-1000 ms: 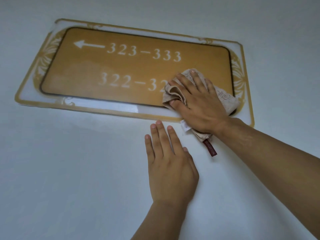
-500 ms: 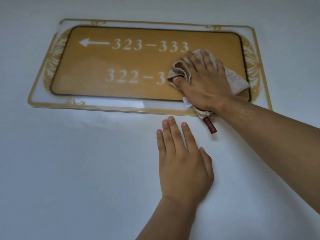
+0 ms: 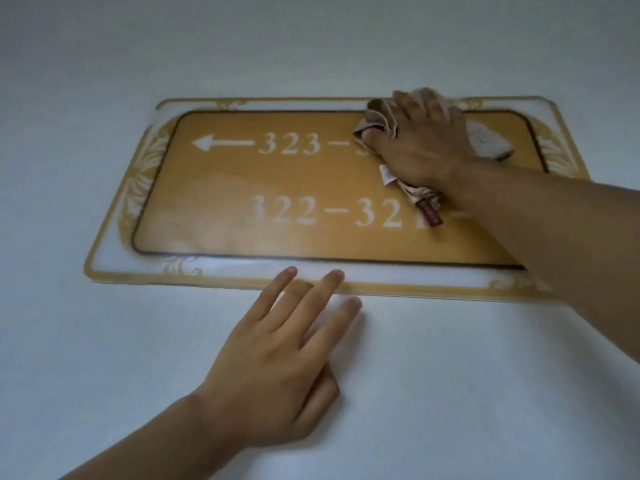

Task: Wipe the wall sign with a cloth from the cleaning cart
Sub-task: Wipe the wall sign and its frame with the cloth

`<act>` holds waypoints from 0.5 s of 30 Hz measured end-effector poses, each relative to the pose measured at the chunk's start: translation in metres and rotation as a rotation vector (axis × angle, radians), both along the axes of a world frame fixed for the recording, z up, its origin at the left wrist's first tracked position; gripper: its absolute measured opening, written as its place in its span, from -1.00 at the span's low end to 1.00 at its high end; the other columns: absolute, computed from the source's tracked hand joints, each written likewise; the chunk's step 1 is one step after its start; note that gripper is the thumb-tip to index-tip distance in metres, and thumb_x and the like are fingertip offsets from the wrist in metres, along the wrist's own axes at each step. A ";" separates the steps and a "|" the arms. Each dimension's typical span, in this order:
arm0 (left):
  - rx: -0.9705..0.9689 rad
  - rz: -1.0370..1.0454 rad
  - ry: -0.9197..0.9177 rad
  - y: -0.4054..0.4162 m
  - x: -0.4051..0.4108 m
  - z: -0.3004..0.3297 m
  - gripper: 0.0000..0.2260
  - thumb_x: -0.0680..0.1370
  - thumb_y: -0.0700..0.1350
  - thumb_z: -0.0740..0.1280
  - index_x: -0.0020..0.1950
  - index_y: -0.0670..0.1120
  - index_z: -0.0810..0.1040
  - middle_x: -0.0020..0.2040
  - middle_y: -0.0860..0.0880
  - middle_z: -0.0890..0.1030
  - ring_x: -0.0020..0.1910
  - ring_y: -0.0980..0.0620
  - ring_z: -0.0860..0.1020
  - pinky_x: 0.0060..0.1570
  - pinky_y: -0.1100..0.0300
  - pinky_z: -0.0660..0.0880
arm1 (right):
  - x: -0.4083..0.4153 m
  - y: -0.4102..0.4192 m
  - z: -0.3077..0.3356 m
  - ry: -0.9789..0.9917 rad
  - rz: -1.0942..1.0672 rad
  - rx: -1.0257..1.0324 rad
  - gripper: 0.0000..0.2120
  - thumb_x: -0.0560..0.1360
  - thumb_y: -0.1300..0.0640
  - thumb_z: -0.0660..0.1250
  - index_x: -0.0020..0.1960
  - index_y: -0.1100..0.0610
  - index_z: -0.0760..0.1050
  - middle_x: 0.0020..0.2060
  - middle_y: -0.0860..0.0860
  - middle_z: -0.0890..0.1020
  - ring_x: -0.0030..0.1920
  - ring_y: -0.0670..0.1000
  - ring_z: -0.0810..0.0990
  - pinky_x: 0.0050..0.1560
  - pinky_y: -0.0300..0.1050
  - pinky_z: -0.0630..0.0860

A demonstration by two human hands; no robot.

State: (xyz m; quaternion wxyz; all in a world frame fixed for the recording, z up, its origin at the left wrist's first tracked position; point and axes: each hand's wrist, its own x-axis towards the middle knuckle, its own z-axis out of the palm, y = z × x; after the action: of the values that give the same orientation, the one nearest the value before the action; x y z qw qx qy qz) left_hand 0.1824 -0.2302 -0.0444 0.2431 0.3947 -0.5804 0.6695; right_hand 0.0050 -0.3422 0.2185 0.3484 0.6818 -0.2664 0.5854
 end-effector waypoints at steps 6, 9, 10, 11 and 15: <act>-0.015 -0.067 0.172 0.013 0.002 -0.001 -0.48 0.43 -0.09 0.23 0.39 -0.20 0.42 0.34 -0.26 0.45 0.41 -0.24 0.38 0.49 -0.19 0.18 | -0.032 -0.003 0.015 -0.015 -0.130 0.033 -0.13 0.41 -0.52 -0.19 0.60 -0.11 0.02 0.62 -0.09 0.05 0.61 0.10 -0.06 0.48 0.32 -0.07; -0.100 -0.060 0.187 0.022 0.008 0.029 -0.49 0.47 -0.07 0.18 0.40 -0.22 0.43 0.36 -0.24 0.45 0.42 -0.23 0.36 0.46 -0.22 0.22 | -0.017 0.014 0.022 0.017 -0.128 0.058 -0.15 0.42 -0.51 -0.17 0.61 -0.13 -0.02 0.63 -0.06 -0.01 0.61 0.11 -0.08 0.50 0.31 -0.09; -0.102 -0.111 0.249 0.022 0.007 0.028 -0.51 0.51 -0.07 0.15 0.41 -0.22 0.42 0.38 -0.23 0.44 0.42 -0.21 0.36 0.44 -0.22 0.24 | -0.017 0.004 0.024 0.009 -0.100 0.082 -0.17 0.43 -0.50 -0.16 0.61 -0.14 -0.03 0.63 -0.05 -0.02 0.61 0.11 -0.09 0.50 0.31 -0.10; -0.163 -0.095 0.160 0.019 0.019 0.087 -0.53 0.55 -0.06 0.13 0.42 -0.21 0.42 0.39 -0.22 0.44 0.42 -0.19 0.35 0.43 -0.21 0.26 | -0.014 -0.009 0.066 -0.123 0.011 0.045 -0.19 0.44 -0.48 -0.15 0.61 -0.15 -0.03 0.63 -0.05 -0.03 0.61 0.11 -0.10 0.51 0.31 -0.10; -0.113 -0.016 0.167 0.018 0.031 0.098 -0.54 0.58 -0.04 0.10 0.41 -0.22 0.44 0.40 -0.20 0.45 0.45 -0.19 0.37 0.41 -0.21 0.28 | 0.011 -0.011 0.076 -0.121 0.027 0.068 -0.23 0.49 -0.46 -0.14 0.61 -0.14 -0.03 0.63 -0.05 -0.04 0.61 0.11 -0.12 0.52 0.30 -0.13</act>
State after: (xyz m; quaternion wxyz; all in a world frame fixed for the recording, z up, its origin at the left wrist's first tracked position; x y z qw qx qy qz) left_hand 0.2135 -0.2122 0.0535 0.3180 0.4303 -0.5227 0.6637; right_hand 0.0163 -0.3531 0.2950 0.3004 0.6602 -0.2974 0.6209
